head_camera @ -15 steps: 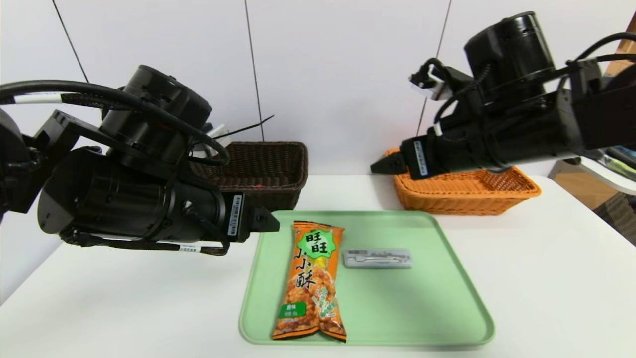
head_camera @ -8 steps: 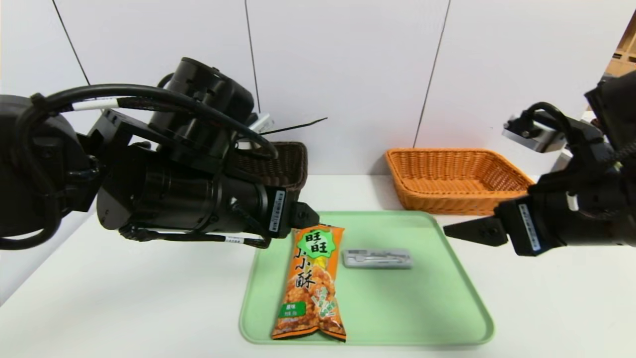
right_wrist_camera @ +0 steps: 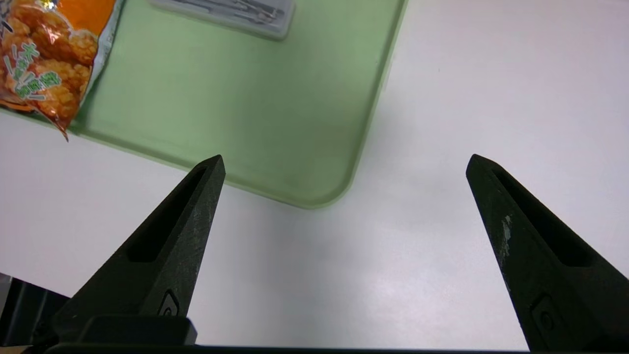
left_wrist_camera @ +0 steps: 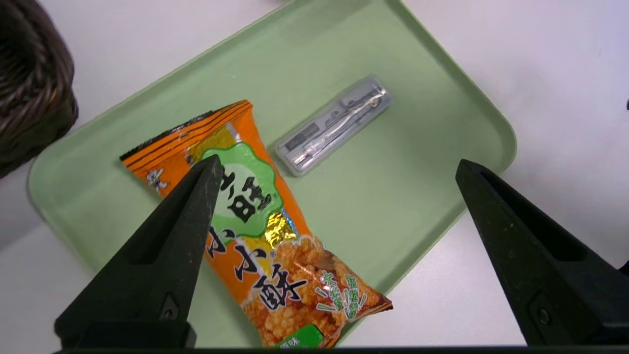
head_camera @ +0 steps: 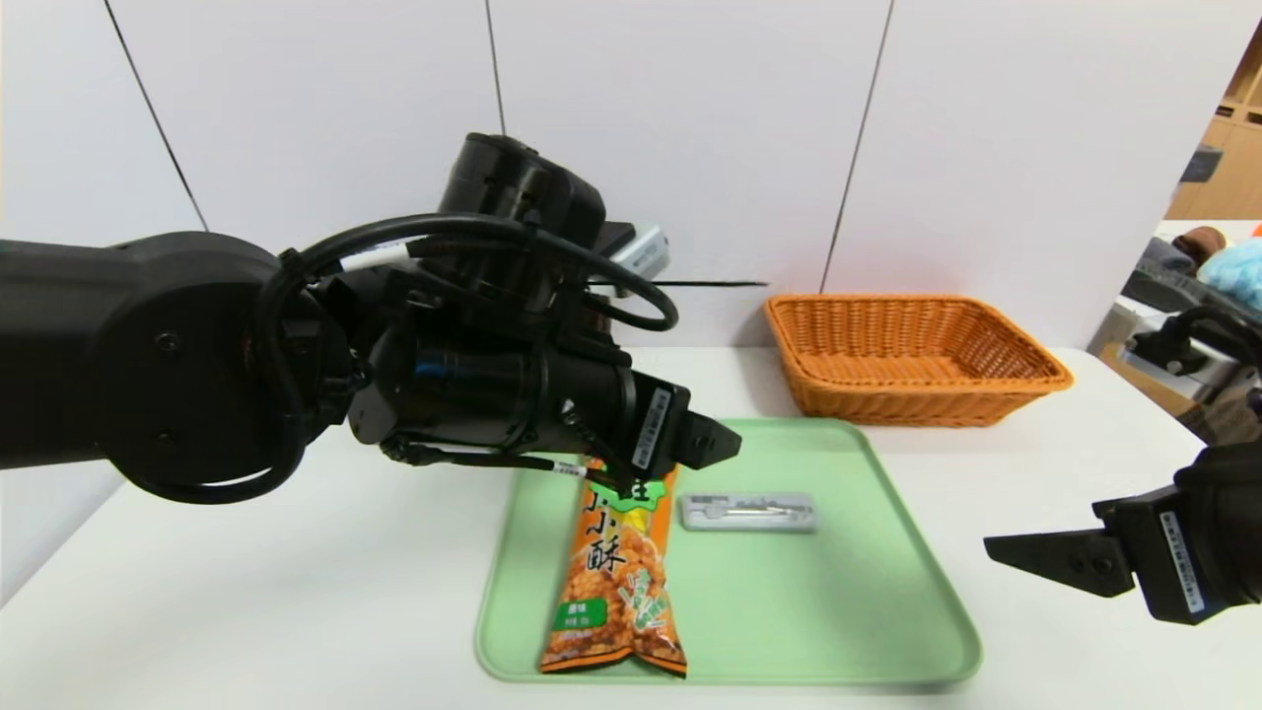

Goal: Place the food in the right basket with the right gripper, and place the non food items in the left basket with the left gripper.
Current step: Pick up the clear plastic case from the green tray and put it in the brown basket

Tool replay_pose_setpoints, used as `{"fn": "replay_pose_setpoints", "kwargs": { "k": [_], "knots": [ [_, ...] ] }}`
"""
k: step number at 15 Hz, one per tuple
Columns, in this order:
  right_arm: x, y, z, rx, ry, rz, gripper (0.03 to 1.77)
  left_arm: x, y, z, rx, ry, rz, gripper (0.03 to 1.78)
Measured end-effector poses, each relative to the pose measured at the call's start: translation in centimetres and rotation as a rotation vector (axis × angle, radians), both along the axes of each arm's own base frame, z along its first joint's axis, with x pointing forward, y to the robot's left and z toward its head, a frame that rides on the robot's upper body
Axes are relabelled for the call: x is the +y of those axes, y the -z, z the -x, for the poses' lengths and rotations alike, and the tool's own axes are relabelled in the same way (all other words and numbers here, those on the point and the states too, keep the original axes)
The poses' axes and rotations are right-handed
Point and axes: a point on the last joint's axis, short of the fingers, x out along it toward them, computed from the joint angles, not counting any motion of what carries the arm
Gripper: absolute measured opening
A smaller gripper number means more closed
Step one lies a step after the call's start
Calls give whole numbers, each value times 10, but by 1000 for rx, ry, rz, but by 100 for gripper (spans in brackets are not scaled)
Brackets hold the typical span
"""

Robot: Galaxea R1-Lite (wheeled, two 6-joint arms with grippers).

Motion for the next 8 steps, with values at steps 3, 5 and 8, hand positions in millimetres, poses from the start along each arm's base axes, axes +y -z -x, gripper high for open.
{"fn": "replay_pose_setpoints", "kwargs": {
  "k": [3, 5, 8],
  "knots": [
    [-5, 3, 7, 1, 11, -2, 169, -8, 7, -3, -24, 117, -10, 169],
    [-8, 3, 11, 1, 25, -3, 169, -12, 14, -6, -37, 180, -39, 169],
    [-12, 4, 15, -5, 37, -6, 169, -18, 23, -9, -61, 291, -66, 169]
  ]
}}
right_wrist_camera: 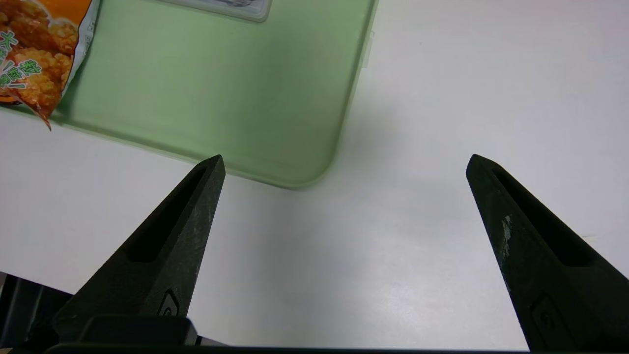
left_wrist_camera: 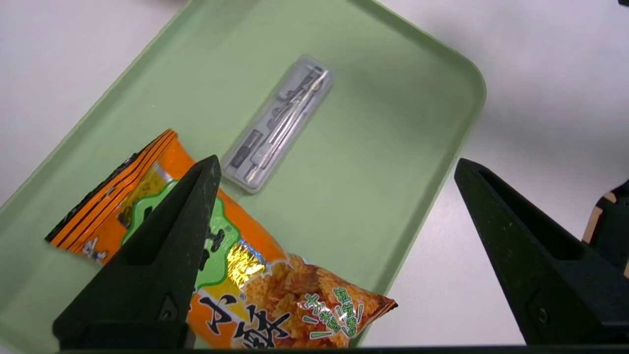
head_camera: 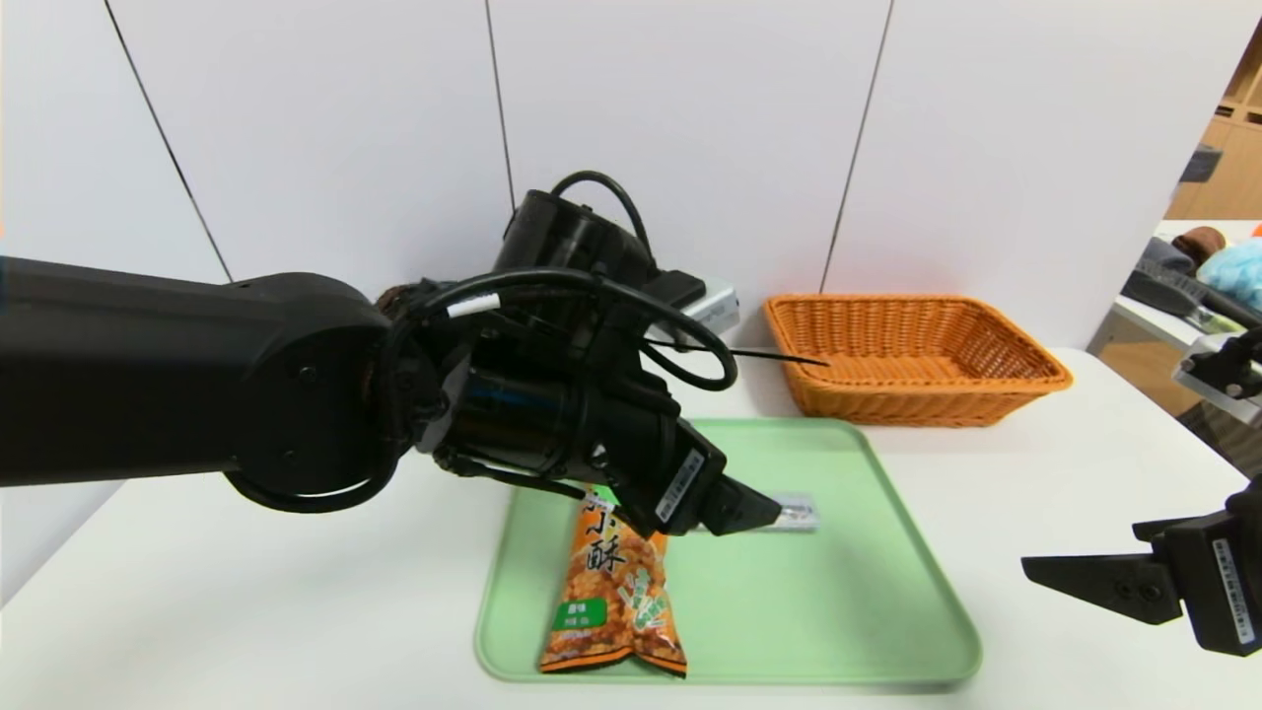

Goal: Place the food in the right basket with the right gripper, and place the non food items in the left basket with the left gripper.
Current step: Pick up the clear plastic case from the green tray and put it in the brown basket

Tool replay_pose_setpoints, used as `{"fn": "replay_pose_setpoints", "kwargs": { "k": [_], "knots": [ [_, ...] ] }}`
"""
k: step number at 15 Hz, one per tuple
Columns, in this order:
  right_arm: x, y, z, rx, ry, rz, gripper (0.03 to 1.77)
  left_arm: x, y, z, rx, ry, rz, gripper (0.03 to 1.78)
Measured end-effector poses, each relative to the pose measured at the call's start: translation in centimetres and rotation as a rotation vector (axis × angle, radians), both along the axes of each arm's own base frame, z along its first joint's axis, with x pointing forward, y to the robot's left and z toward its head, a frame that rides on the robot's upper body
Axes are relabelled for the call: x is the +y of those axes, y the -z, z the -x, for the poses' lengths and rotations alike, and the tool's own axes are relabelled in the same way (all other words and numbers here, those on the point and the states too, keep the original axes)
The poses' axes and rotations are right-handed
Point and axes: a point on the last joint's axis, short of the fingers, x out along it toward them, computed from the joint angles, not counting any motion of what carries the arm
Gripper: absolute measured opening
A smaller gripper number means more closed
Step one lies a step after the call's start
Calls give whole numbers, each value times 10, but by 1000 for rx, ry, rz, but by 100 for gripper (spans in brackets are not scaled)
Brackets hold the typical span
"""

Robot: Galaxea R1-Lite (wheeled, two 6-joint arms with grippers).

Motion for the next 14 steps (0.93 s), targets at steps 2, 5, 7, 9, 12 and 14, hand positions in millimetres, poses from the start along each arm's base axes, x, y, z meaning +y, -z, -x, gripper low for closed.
{"fn": "replay_pose_setpoints", "kwargs": {
  "k": [2, 5, 7, 9, 12, 14],
  "knots": [
    [-1, 3, 2, 8, 1, 2, 169, -6, 6, -3, -41, 103, -3, 169],
    [-3, 6, 6, 14, 3, 5, 169, -14, 18, -10, -98, 217, -11, 169],
    [-4, 8, 9, 16, 5, 5, 169, -22, 29, -16, -144, 287, -17, 169],
    [-5, 10, 12, 23, 13, 2, 169, -28, 41, -23, -189, 327, -31, 169],
    [-6, 12, 15, 31, 33, -12, 169, -37, 60, -32, -220, 360, -54, 169],
    [-8, 16, 18, 37, 33, -10, 169, -41, 69, -38, -224, 357, -56, 169]
  ]
}}
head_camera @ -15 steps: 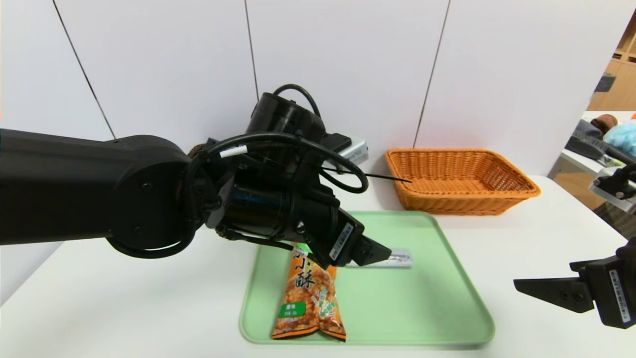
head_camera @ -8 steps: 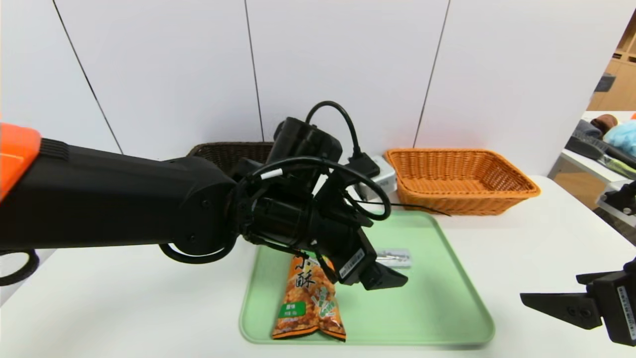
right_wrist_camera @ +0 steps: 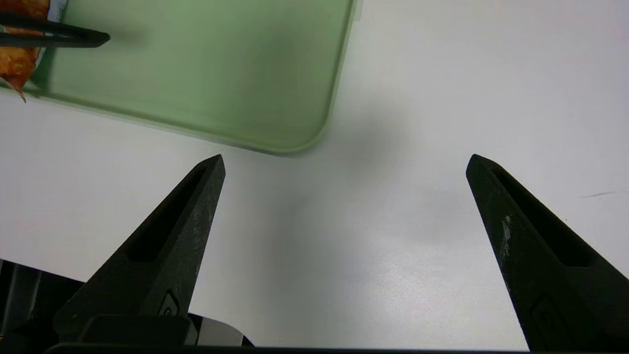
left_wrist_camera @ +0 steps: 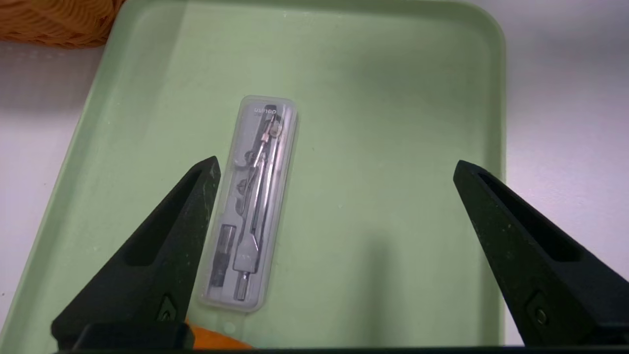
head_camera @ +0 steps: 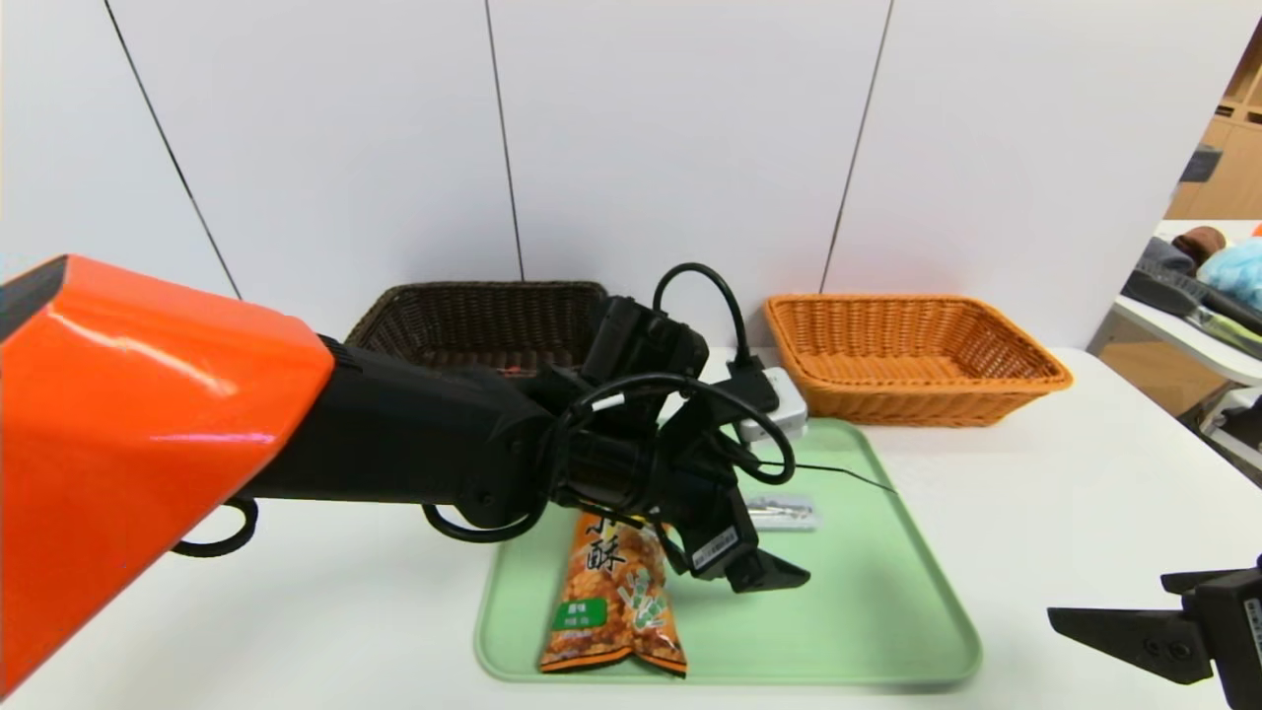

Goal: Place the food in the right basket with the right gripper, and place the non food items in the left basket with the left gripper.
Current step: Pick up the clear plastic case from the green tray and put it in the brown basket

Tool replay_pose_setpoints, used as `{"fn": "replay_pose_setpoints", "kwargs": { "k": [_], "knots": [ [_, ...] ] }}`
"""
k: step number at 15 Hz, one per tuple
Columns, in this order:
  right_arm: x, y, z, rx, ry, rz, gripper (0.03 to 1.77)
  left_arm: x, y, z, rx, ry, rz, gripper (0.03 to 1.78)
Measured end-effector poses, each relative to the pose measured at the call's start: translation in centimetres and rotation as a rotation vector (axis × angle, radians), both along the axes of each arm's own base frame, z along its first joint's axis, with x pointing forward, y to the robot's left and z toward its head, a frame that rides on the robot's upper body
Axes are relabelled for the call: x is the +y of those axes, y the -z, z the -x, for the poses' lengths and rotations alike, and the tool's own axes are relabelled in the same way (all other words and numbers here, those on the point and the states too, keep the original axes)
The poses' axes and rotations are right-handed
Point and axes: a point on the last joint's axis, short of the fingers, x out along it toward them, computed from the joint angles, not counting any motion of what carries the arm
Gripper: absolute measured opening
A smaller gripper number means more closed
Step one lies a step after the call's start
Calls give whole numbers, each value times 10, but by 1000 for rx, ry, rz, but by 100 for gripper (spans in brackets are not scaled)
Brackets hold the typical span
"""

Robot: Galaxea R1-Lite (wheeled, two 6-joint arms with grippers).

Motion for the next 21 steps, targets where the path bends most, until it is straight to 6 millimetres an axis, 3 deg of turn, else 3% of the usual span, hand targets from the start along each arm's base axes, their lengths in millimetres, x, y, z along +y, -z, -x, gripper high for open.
{"fn": "replay_pose_setpoints", "kwargs": {
  "k": [9, 17, 18, 21],
  "knots": [
    [-4, 8, 11, 10, 31, -21, 170, -16, 26, -26, 51, -61, 16, 169],
    [-5, 9, 12, 12, 33, -20, 170, -16, 45, -43, 81, -94, 0, 169],
    [-5, 9, 12, 12, 32, -21, 170, -17, 46, -43, 82, -94, -1, 160],
    [-5, 9, 12, 9, 29, -24, 170, -18, 47, -44, 81, -94, -2, 113]
  ]
}}
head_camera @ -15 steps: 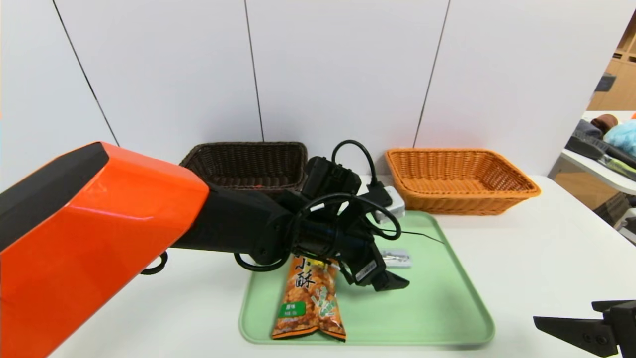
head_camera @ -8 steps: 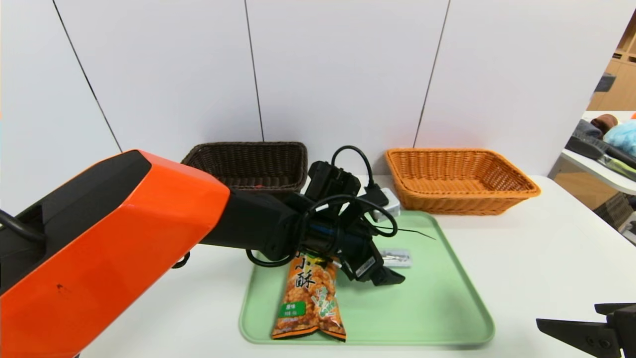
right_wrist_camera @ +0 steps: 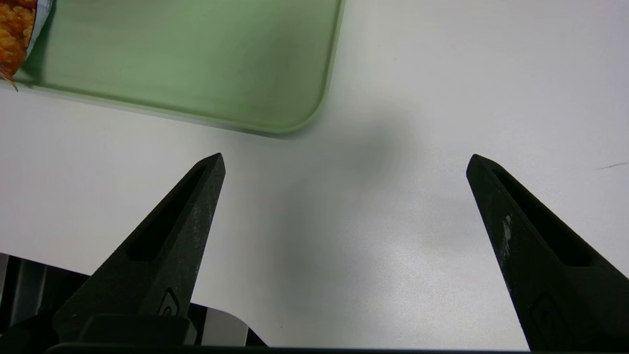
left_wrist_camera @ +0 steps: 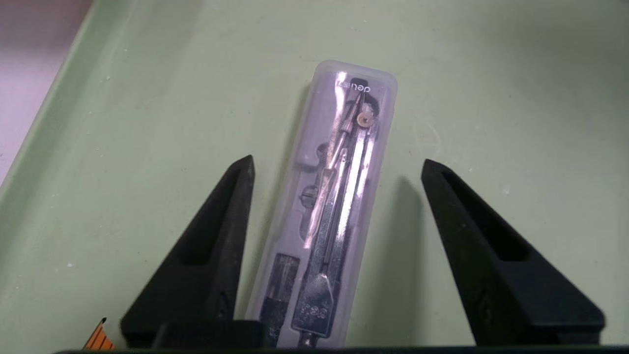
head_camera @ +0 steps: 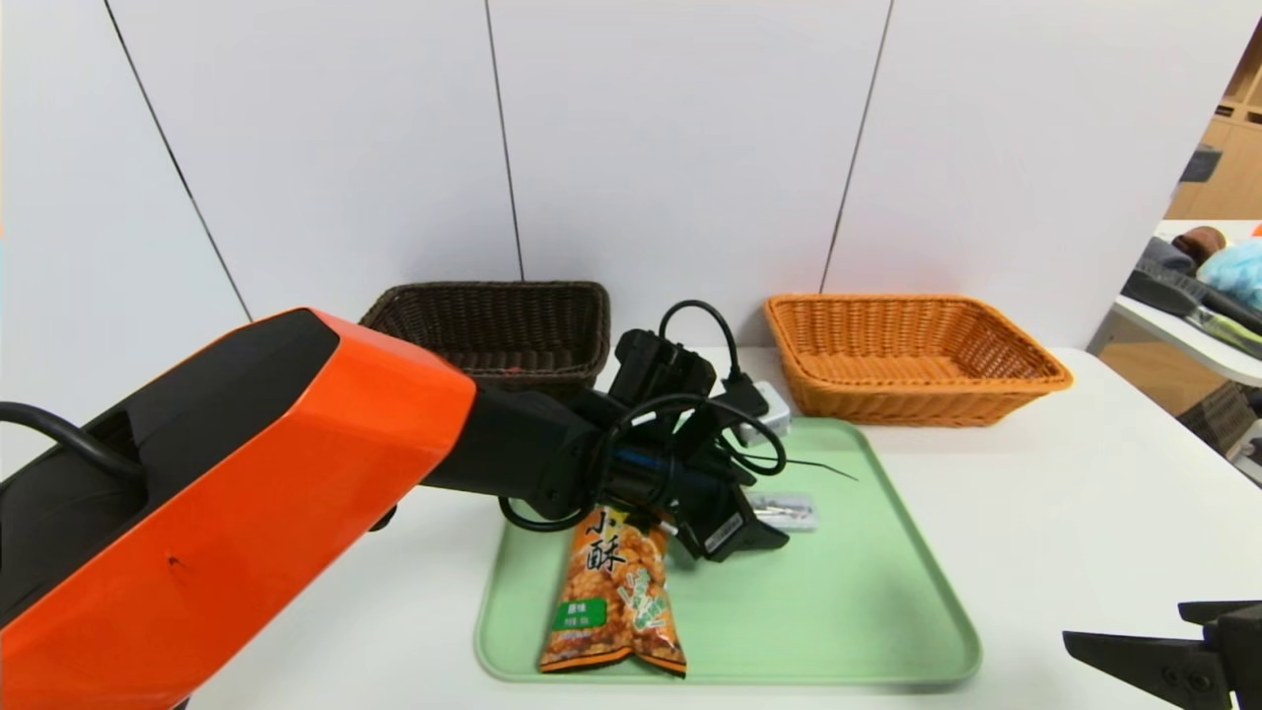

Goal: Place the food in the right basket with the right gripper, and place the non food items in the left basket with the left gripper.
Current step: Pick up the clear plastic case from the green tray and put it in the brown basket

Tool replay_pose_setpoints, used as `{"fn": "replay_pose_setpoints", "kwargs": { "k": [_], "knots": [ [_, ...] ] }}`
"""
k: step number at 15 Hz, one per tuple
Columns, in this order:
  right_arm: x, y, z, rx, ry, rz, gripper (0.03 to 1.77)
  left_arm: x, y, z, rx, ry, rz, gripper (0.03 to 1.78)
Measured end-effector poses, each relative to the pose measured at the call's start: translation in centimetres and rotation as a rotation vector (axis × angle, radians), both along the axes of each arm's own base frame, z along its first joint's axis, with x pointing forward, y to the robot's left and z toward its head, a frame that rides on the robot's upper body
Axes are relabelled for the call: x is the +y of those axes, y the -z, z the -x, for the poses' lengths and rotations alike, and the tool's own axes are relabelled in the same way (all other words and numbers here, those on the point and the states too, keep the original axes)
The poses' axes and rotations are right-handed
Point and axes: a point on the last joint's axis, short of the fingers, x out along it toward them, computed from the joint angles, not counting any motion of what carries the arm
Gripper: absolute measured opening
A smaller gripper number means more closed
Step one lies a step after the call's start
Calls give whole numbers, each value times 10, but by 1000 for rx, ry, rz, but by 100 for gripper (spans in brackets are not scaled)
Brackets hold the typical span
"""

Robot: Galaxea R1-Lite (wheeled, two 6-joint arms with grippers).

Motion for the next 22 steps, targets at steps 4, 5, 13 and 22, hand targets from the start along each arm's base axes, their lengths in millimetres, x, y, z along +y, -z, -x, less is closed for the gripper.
{"fn": "replay_pose_setpoints", "kwargs": {
  "k": [4, 5, 13, 22],
  "knots": [
    [0, 0, 0, -2, 2, 1, 170, -1, 3, -1, -1, 0, -2, 66],
    [0, -1, 0, -3, 2, 0, 170, -1, 3, -1, -2, 1, -1, 56],
    [0, -2, -1, -8, -2, -4, 170, 1, -9, 1, -19, -2, 16, 56],
    [0, -3, -1, -13, -2, -6, 170, 13, -73, 6, -69, -154, 134, 56]
  ]
}}
